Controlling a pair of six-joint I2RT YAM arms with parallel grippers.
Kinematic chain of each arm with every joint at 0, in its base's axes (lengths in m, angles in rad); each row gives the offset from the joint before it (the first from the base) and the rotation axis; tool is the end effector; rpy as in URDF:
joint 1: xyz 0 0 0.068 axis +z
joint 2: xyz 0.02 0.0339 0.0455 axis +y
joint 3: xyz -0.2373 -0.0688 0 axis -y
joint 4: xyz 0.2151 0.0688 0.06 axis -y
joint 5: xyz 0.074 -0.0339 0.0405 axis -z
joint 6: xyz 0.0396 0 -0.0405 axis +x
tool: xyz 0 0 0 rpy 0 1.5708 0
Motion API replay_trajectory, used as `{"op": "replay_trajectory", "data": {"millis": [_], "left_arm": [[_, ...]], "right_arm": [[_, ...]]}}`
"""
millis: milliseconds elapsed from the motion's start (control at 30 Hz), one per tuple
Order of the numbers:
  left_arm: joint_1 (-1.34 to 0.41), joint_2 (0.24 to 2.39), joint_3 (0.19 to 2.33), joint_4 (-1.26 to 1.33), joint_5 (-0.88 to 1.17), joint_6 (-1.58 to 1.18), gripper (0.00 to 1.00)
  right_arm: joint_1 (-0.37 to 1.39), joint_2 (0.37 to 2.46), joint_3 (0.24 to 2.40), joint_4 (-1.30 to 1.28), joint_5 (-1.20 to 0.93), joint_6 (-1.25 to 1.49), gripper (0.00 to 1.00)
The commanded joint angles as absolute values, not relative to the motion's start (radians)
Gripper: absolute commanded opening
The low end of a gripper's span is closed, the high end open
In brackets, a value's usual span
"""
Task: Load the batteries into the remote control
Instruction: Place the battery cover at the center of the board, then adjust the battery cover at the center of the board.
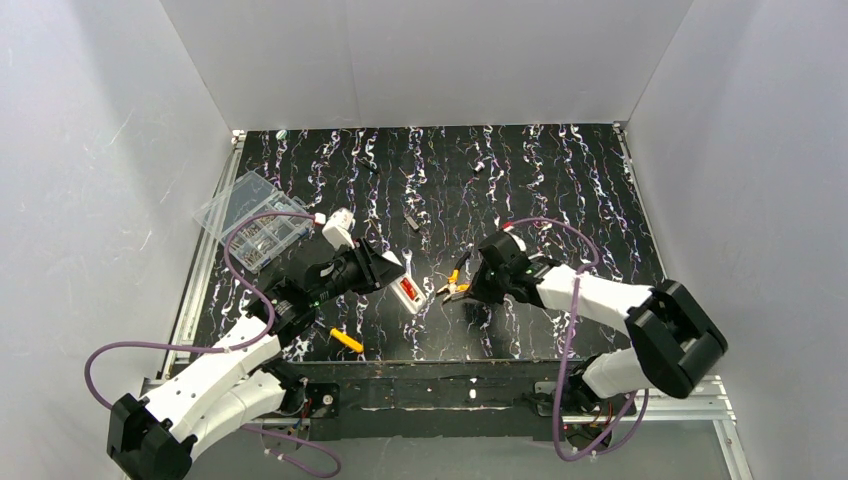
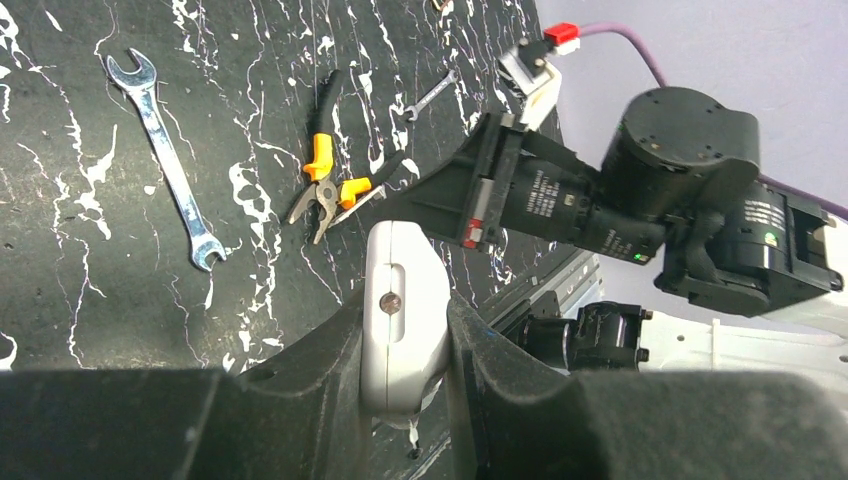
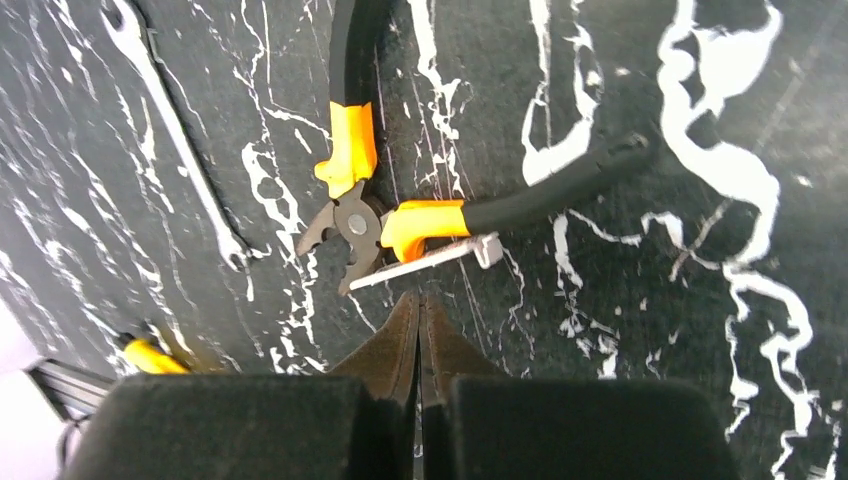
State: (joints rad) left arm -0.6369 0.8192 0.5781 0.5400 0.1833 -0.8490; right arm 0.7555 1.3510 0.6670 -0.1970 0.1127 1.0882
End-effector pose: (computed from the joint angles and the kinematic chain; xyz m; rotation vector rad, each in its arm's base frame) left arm 0.1477 -0.1183 0.3270 0.0251 1.4086 -1.3757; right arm 0.1814 0.1648 0.1682 0.4757 2.5193 0.6463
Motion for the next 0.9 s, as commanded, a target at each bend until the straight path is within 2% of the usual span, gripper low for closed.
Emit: {"op": "replay_trajectory", "data": {"millis": [0,167,567,867], "left_arm": [[-0.631,0.789,0.591,0.560,0.190,-0.838,0.06],[-0.632,0.758,0.590,0.531,0.170,-0.825,0.06],[-0.632,0.761,0.589,0.529,0.170,-0.825,0.06],[-0.632,0.774,0.581,0.548,0.172,-0.836,0.06]], "right_arm": [[0.749,1.406,0.727,-0.075,0.050,0.892,0.01],[0.743,1.391,0.768,-0.022,0.082,0.851,0.01],[0.709,1.491,0.874,-0.223,0.105,0.821,0.01],[0.709,1.466,0.807,-0.278,0.059,0.819,0.01]]}}
